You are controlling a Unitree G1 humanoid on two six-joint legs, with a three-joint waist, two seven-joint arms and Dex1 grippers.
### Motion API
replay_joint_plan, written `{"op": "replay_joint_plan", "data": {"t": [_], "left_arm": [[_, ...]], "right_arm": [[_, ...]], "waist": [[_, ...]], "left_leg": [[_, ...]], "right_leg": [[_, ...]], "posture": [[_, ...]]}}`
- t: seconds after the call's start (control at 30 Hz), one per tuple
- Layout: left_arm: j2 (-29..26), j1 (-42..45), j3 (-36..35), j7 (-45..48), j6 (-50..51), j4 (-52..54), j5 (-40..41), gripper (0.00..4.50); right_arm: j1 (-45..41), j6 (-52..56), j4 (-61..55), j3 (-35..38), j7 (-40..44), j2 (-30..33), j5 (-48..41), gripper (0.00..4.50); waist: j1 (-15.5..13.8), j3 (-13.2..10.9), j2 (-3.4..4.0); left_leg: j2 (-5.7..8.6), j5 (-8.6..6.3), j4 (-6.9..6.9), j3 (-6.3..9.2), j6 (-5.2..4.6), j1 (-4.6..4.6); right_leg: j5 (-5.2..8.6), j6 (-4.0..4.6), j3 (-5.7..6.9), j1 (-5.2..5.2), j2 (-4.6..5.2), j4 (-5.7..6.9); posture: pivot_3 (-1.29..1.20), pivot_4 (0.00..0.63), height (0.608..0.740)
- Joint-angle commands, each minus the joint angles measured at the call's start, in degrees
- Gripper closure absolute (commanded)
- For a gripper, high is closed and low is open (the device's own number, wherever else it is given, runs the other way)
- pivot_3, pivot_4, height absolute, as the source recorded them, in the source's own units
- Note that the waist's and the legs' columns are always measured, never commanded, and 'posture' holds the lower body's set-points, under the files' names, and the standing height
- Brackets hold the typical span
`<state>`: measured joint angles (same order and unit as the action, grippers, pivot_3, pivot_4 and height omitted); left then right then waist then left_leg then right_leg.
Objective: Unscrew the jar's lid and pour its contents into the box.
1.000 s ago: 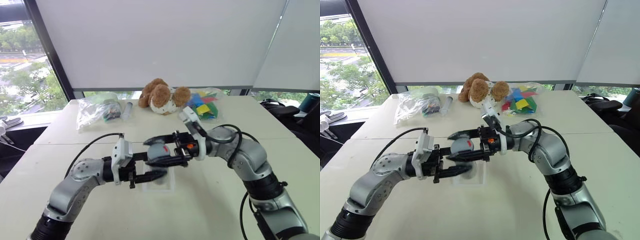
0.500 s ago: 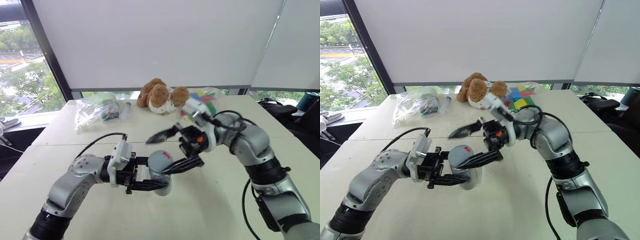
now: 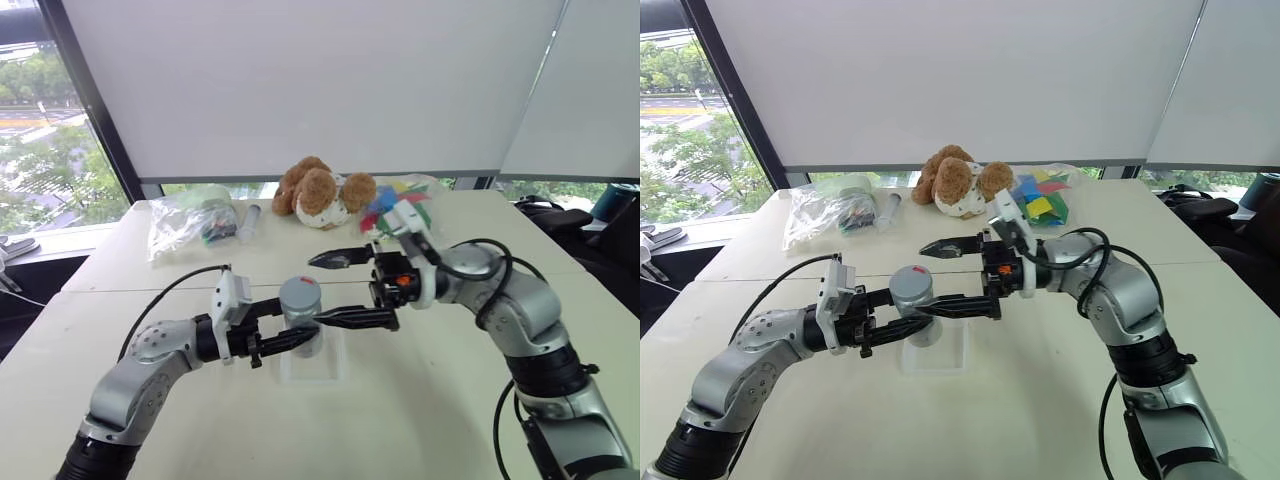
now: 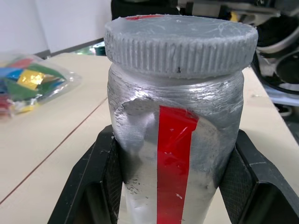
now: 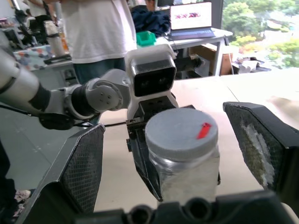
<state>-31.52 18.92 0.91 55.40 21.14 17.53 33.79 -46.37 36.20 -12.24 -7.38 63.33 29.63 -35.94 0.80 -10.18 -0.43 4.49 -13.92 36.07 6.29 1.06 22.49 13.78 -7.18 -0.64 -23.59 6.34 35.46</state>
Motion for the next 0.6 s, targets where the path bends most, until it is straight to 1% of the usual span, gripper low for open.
{"op": "replay_joint_plan", "data": {"t": [0.03,0.33,0.6], "left_arm": [[0.2,0.6,0.0,-0.9,0.3,2.2,0.0,2.42],[0.9,0.4,0.8,-1.5,0.6,3.5,-0.2,2.42],[0.9,0.2,1.2,-1.0,0.2,4.0,-0.3,2.42]], "right_arm": [[-2.9,0.0,-0.4,-1.1,-3.7,-2.4,1.9,0.06],[-3.7,-1.4,3.3,-3.3,-5.1,-5.5,5.3,0.06],[-5.4,-1.9,6.4,-2.3,-4.8,-6.4,6.3,0.06]], "waist": [[0.0,0.0,0.00],[-0.1,0.0,0.00],[0.0,0.0,0.00]], "left_leg": [[0.00,0.00,0.00,0.00,0.00,0.00],[0.03,0.00,0.00,0.00,0.00,0.00],[0.03,0.00,-0.02,0.00,0.00,0.00]], "right_leg": [[0.00,0.00,0.00,-0.02,0.00,0.00],[0.00,0.01,0.00,0.00,0.01,0.01],[0.00,0.00,0.00,-0.03,-0.01,0.03]], "posture": [[0.00,0.150,0.740],[0.00,0.150,0.740],[0.00,0.150,0.740]]}}
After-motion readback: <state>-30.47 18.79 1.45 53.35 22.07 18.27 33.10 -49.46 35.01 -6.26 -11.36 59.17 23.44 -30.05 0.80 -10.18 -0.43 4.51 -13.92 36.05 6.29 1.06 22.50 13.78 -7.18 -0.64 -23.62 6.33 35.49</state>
